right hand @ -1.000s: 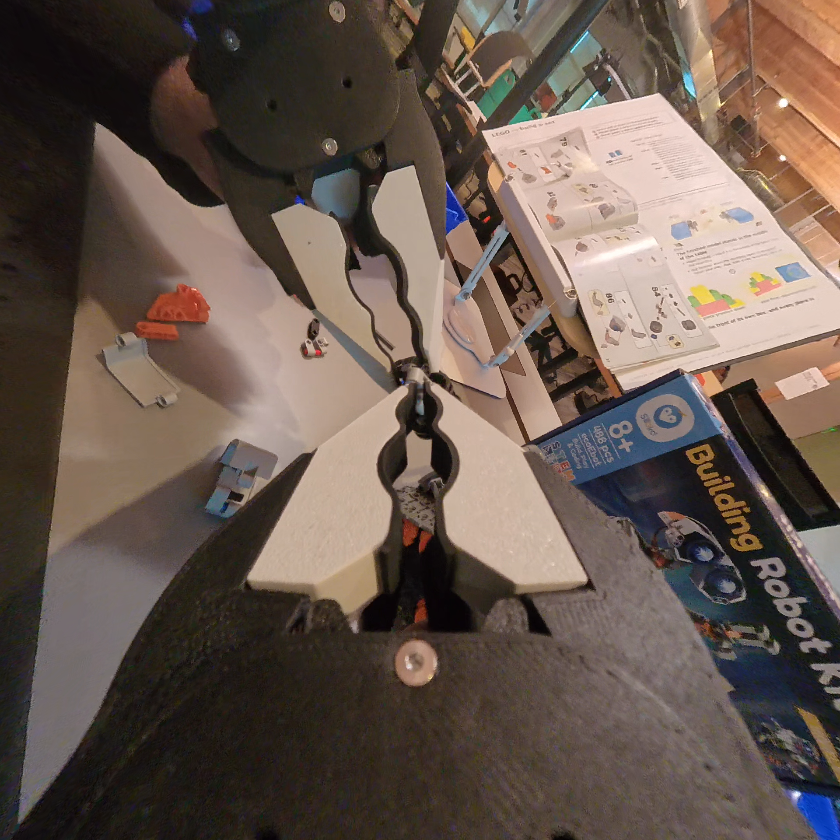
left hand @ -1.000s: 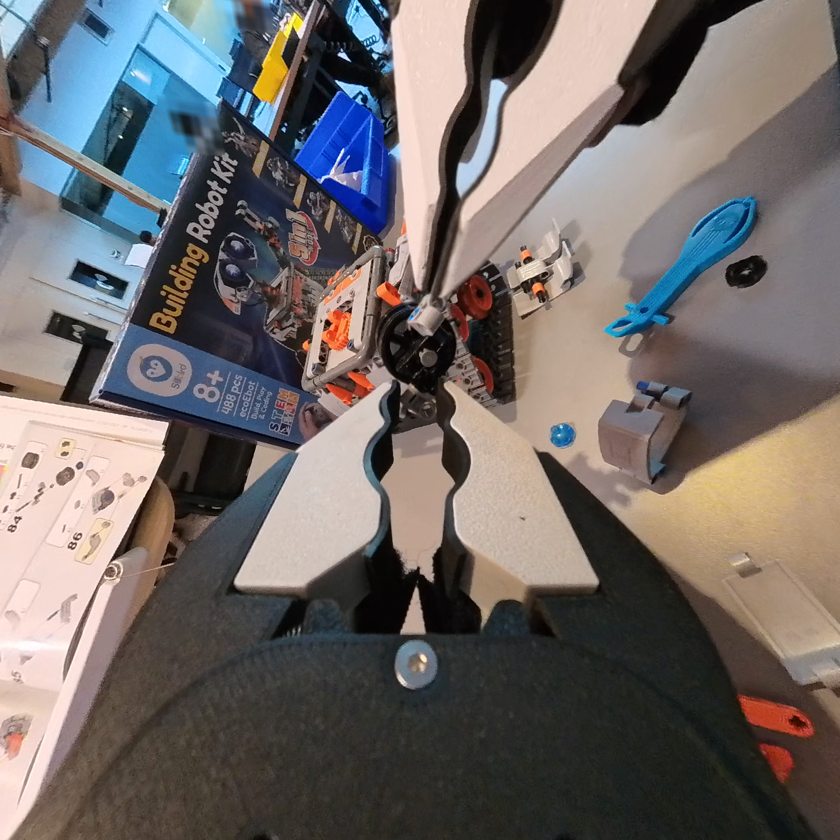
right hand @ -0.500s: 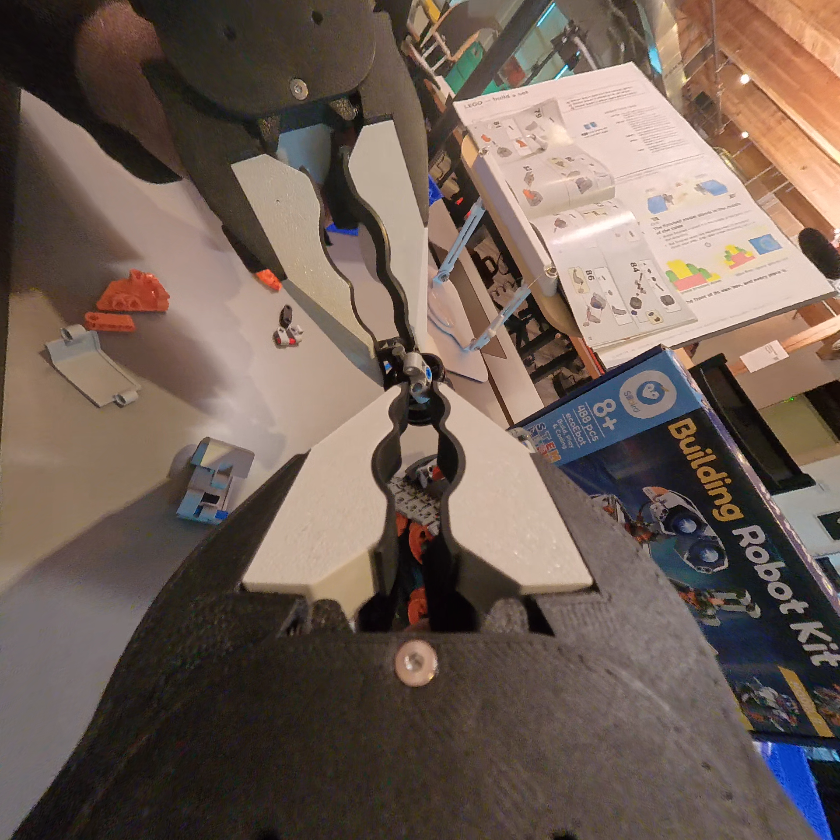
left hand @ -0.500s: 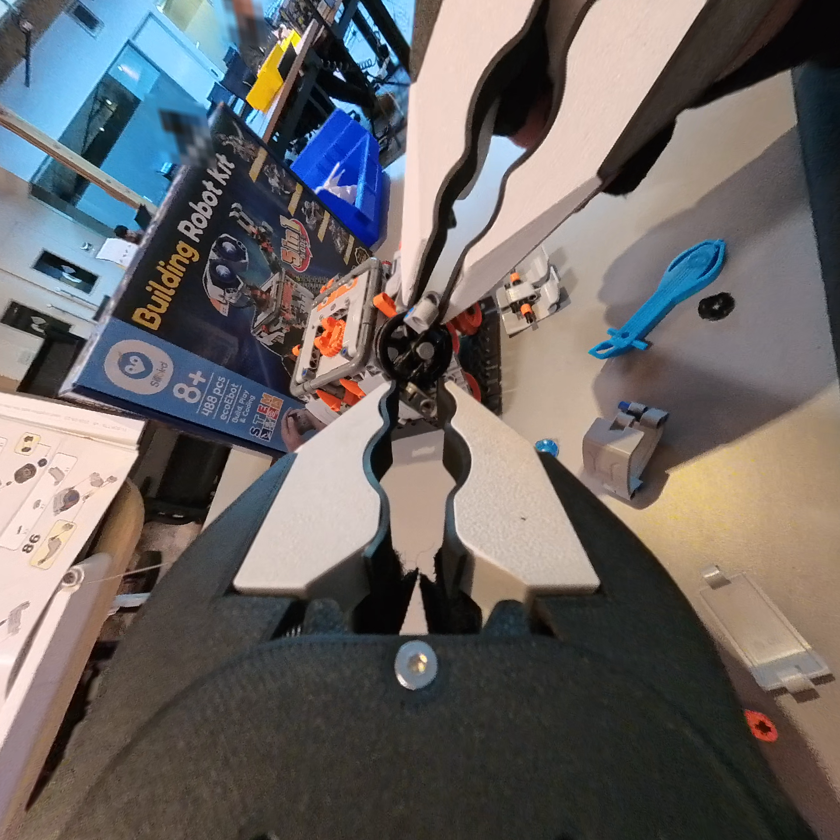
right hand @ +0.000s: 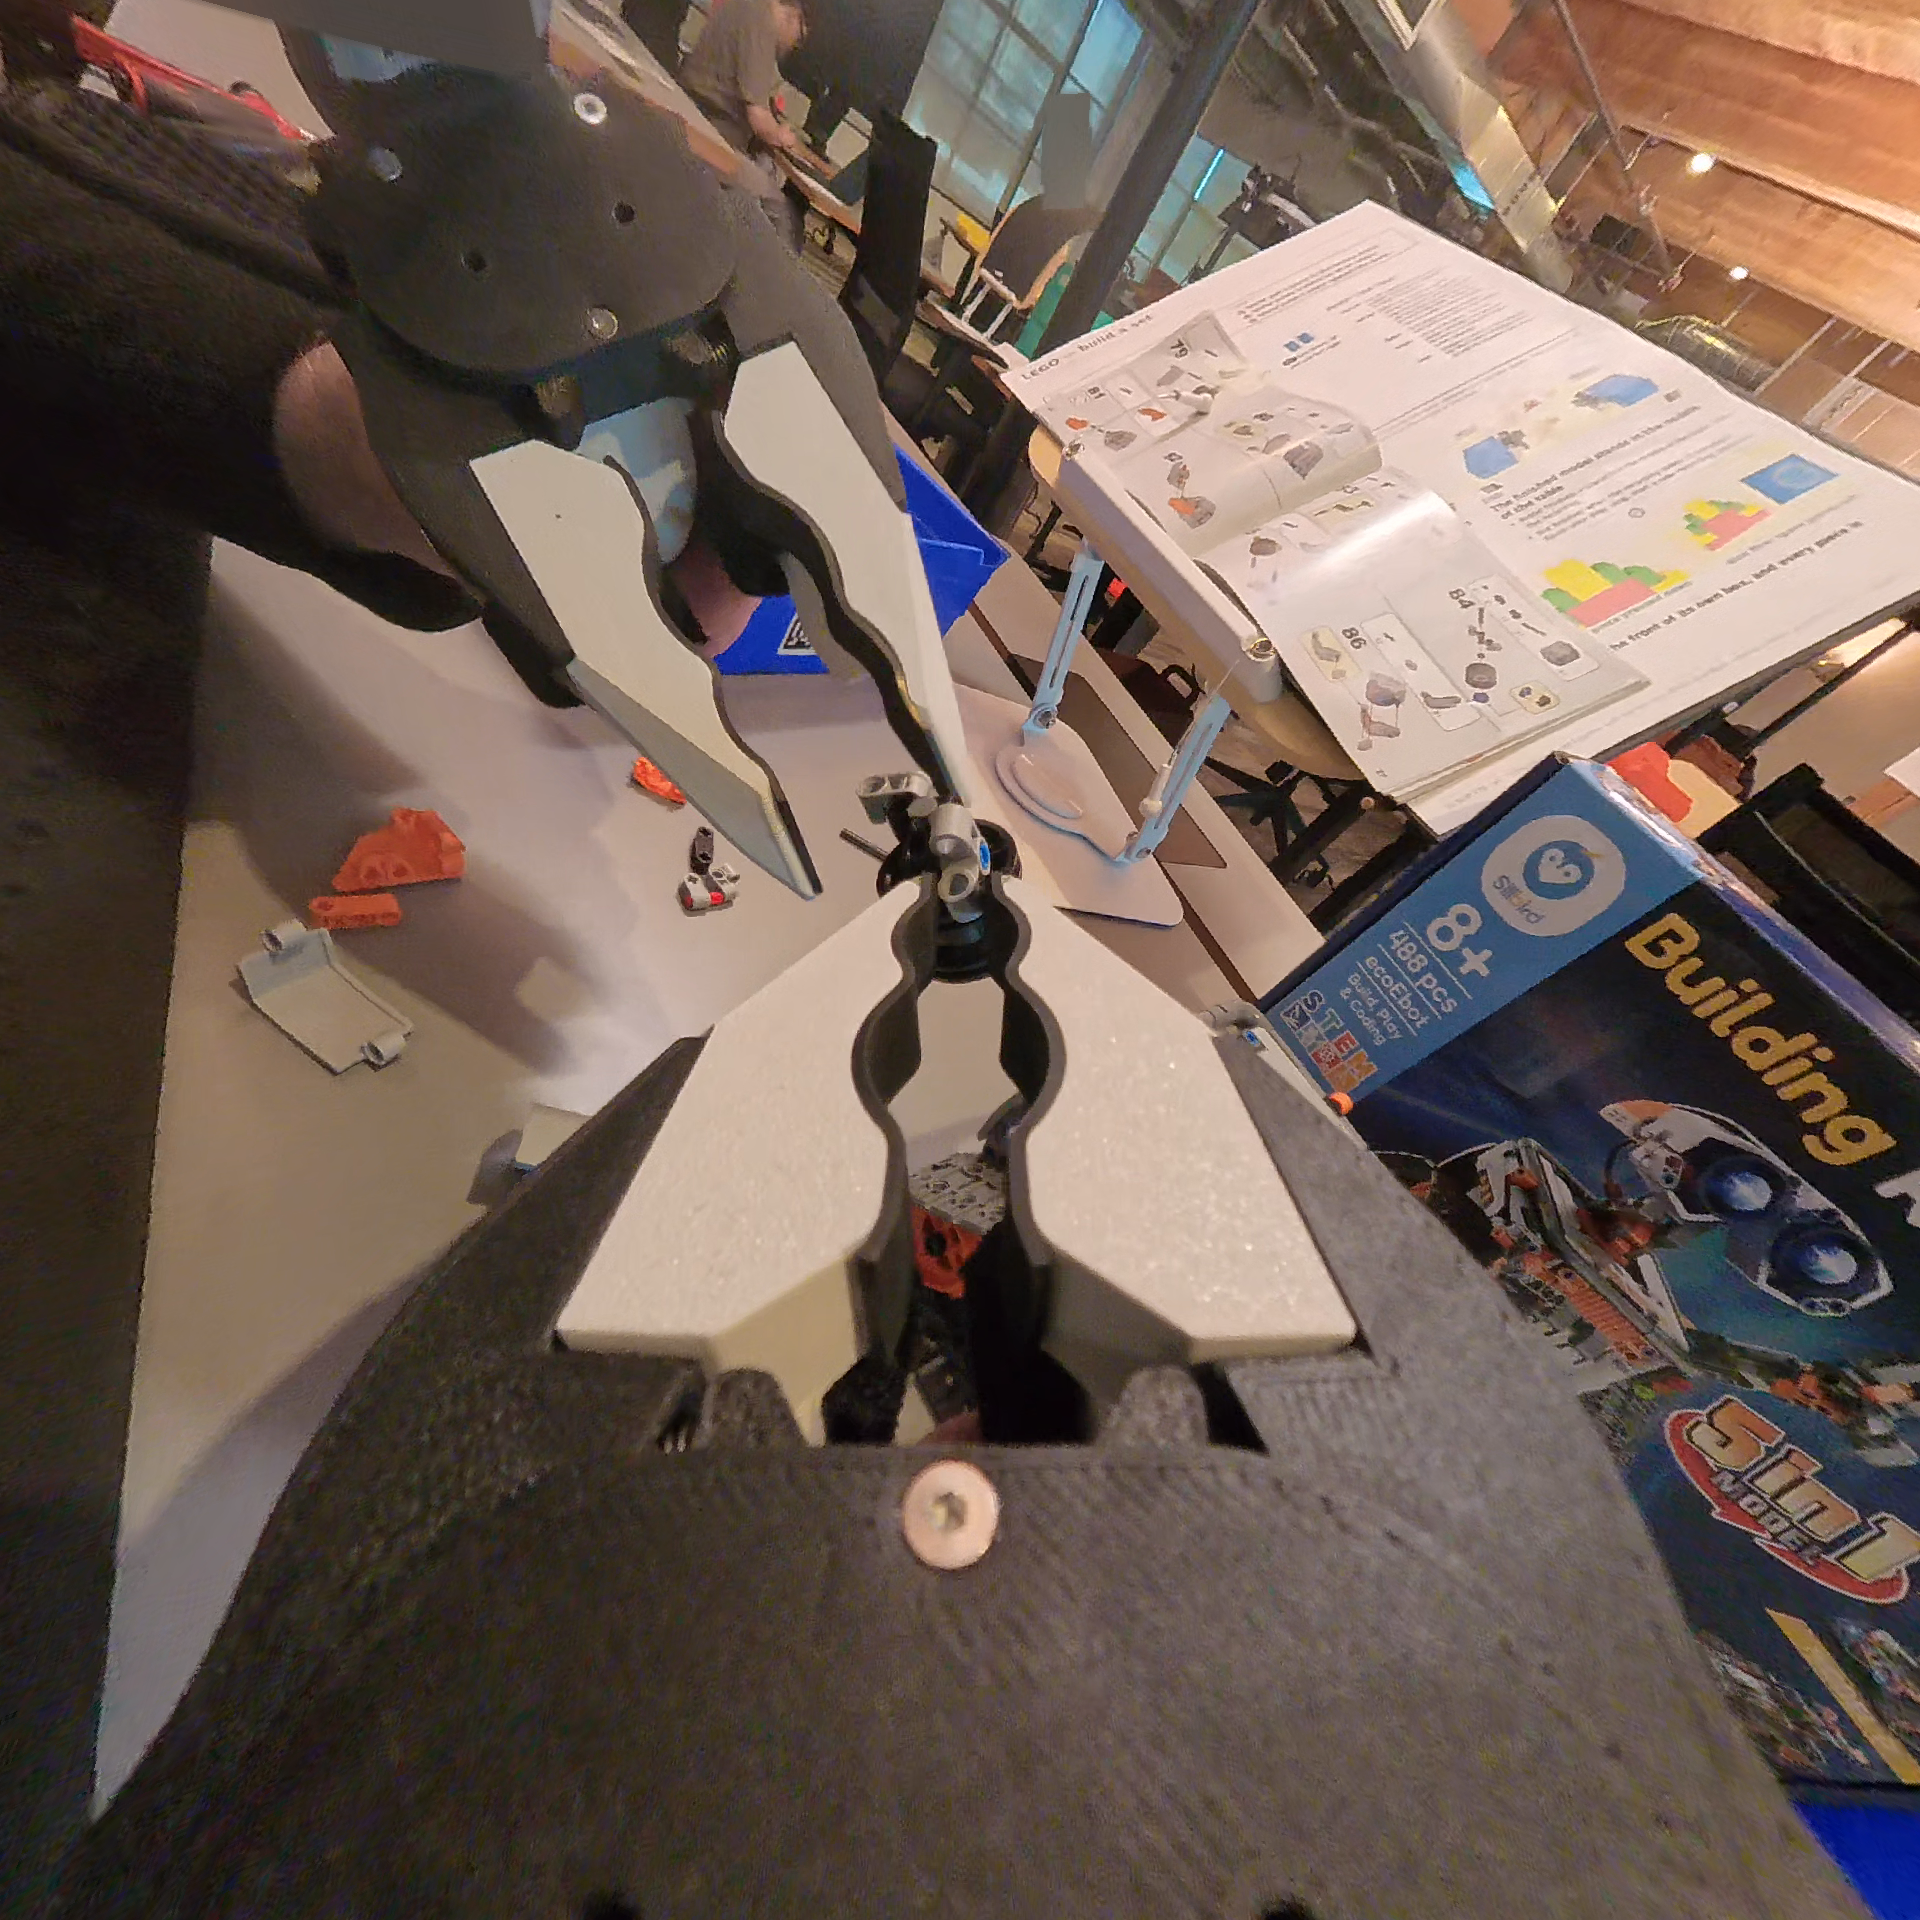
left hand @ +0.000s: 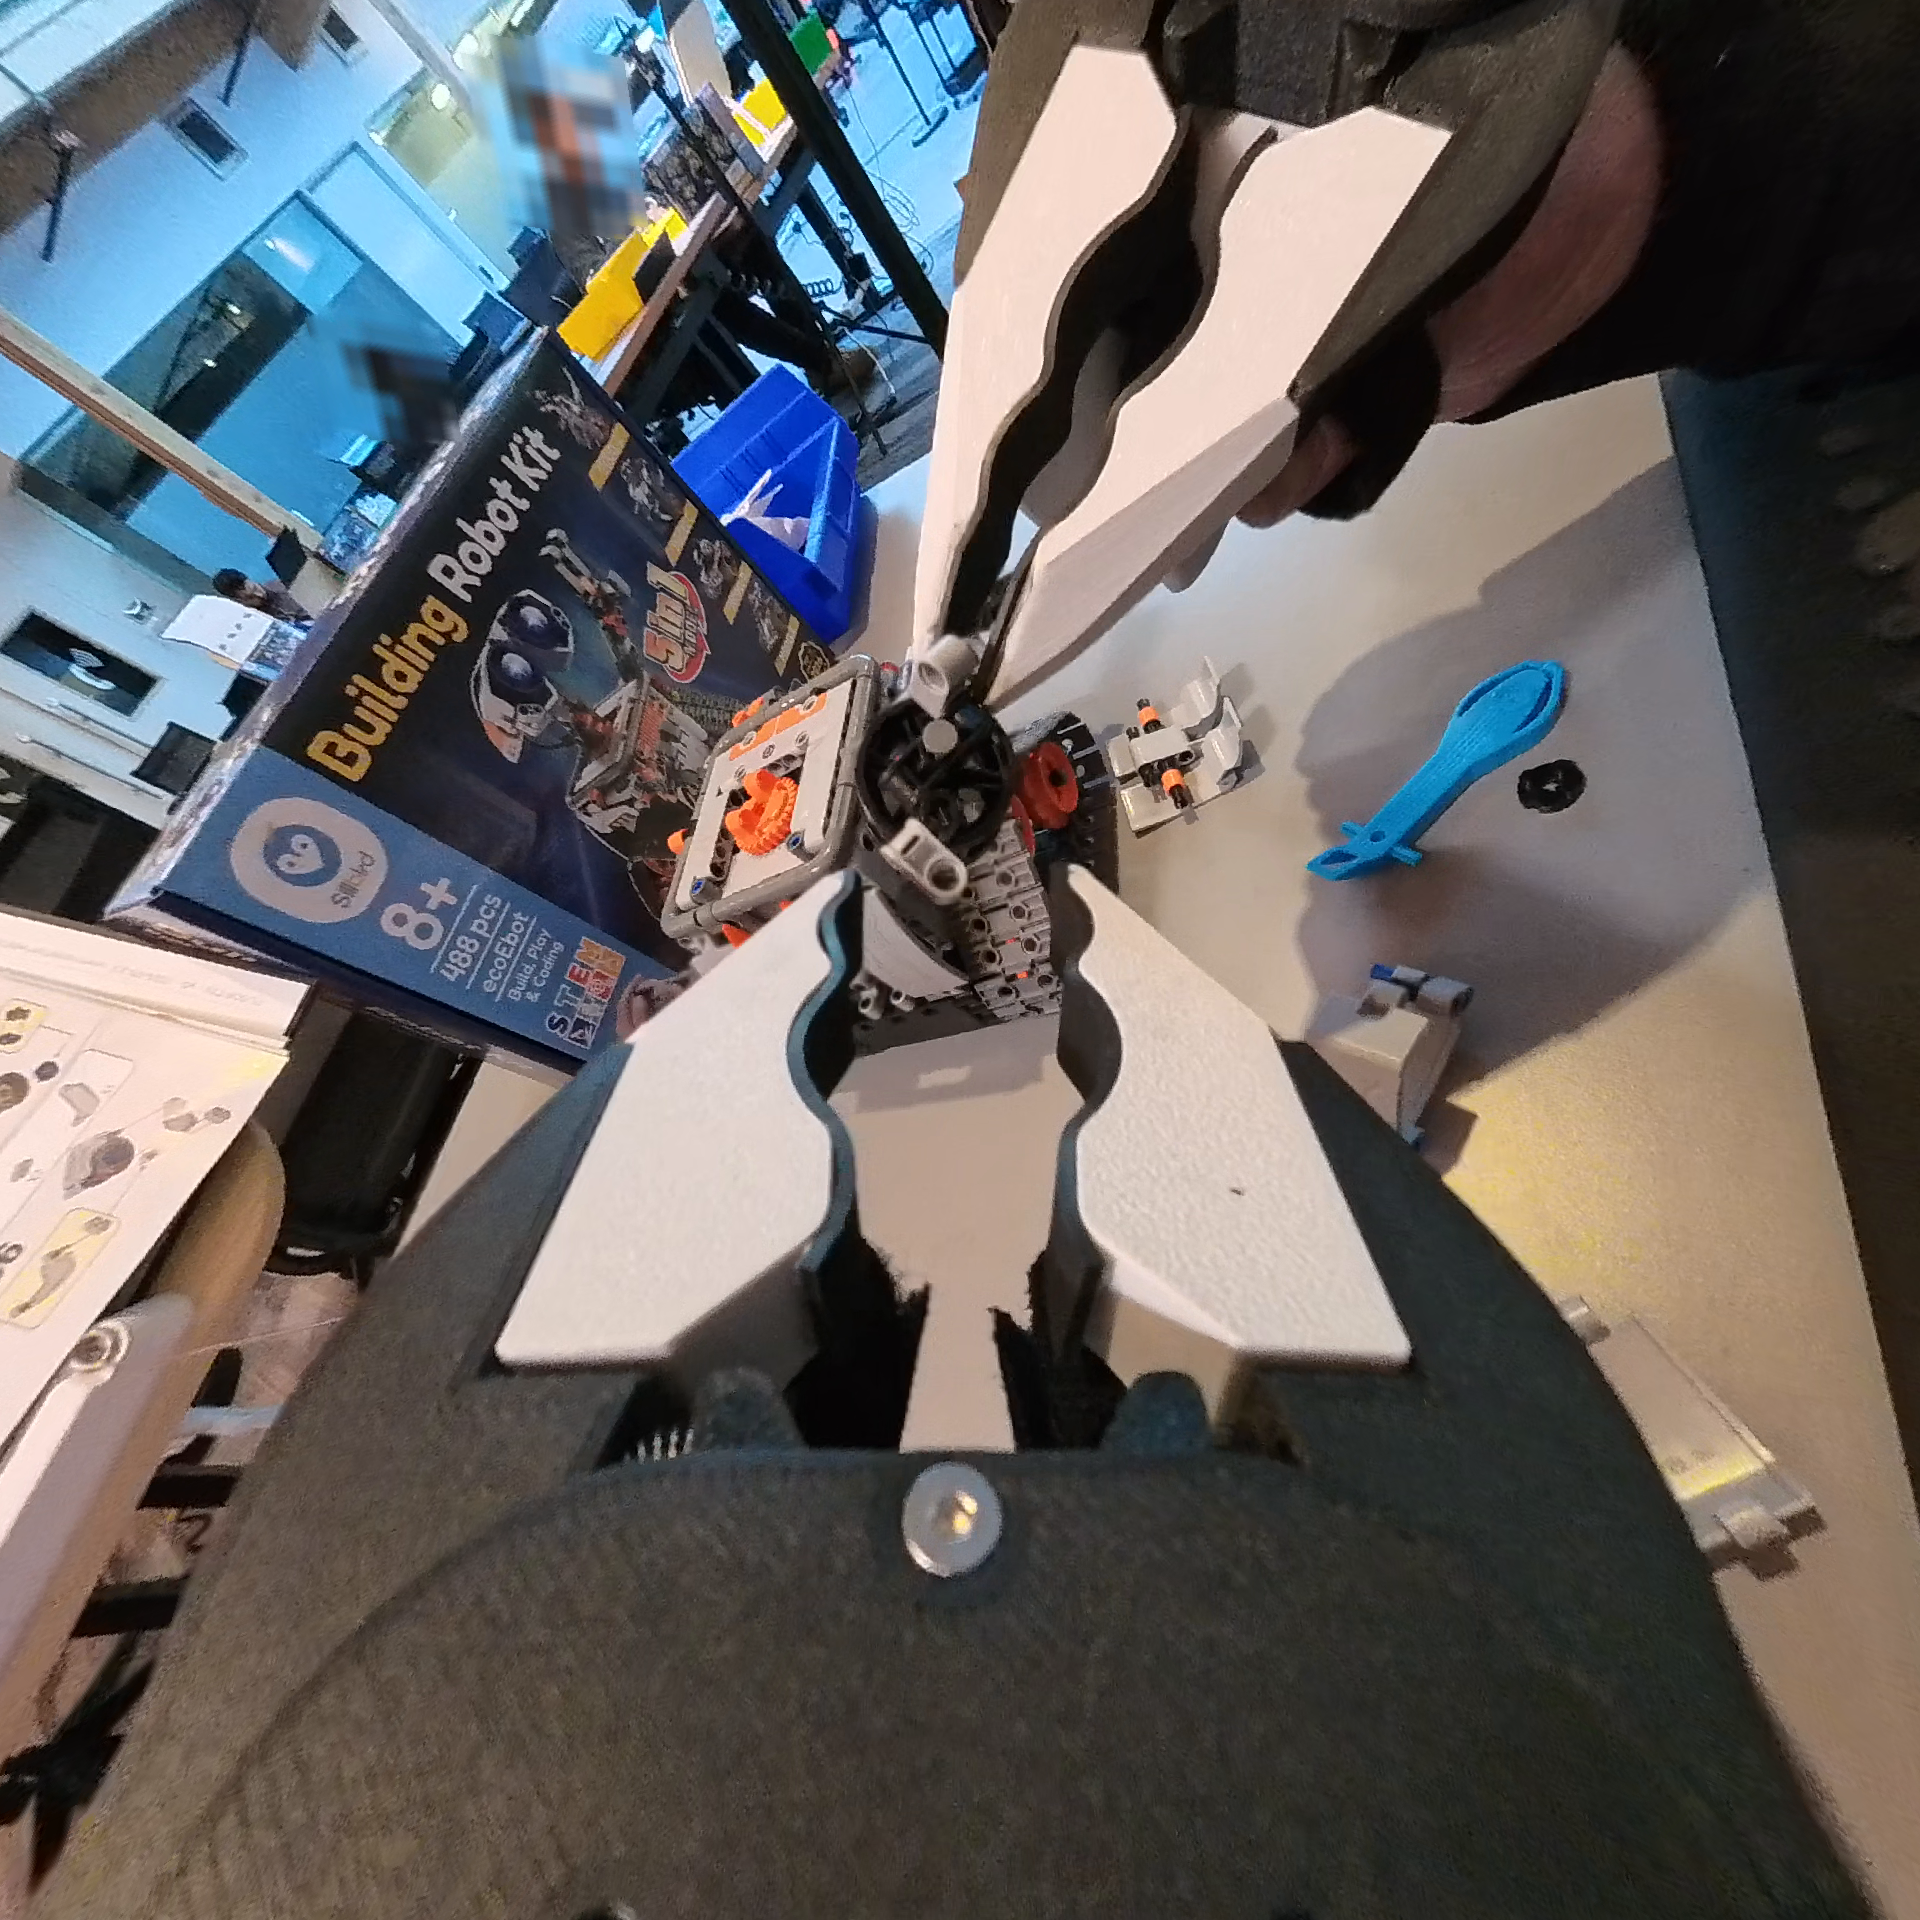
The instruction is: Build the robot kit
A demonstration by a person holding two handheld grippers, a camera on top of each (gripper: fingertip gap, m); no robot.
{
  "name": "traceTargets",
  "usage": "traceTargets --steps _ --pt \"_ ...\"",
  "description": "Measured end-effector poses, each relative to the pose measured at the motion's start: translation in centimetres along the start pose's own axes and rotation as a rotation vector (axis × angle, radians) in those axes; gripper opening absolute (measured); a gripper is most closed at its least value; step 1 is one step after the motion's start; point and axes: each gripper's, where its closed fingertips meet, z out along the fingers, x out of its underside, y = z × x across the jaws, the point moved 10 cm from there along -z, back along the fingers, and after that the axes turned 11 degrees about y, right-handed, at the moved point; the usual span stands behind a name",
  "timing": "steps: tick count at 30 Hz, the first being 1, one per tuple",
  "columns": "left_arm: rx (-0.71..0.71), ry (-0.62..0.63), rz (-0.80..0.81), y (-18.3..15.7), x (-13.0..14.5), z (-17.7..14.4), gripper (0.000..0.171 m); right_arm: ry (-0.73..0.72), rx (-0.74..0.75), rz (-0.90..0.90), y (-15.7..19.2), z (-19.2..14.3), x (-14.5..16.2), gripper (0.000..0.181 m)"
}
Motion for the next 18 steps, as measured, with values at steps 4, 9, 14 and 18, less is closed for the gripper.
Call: traceTargets --steps 4,9,14,18 --pt "0.018 0.017 0.042 0.0 0.2 -0.3 0.042 0.045 -0.038 0.01 0.2 0.7 -0.3 0.006" --pt "0.159 0.154 -0.006 0.4 1.7 -0.5 0.053 0.162 -0.111 0.067 0.5 2.2 -0.1 0.006" --pt "0.377 0.322 -0.096 -0.8 4.2 0.3 0.068 0.321 -0.235 0.165 2.0 4.8 1.8 0.006" --pt "0.429 0.394 -0.116 -1.8 6.1 0.7 0.064 0.372 -0.339 0.228 3.7 6.6 2.3 0.006"
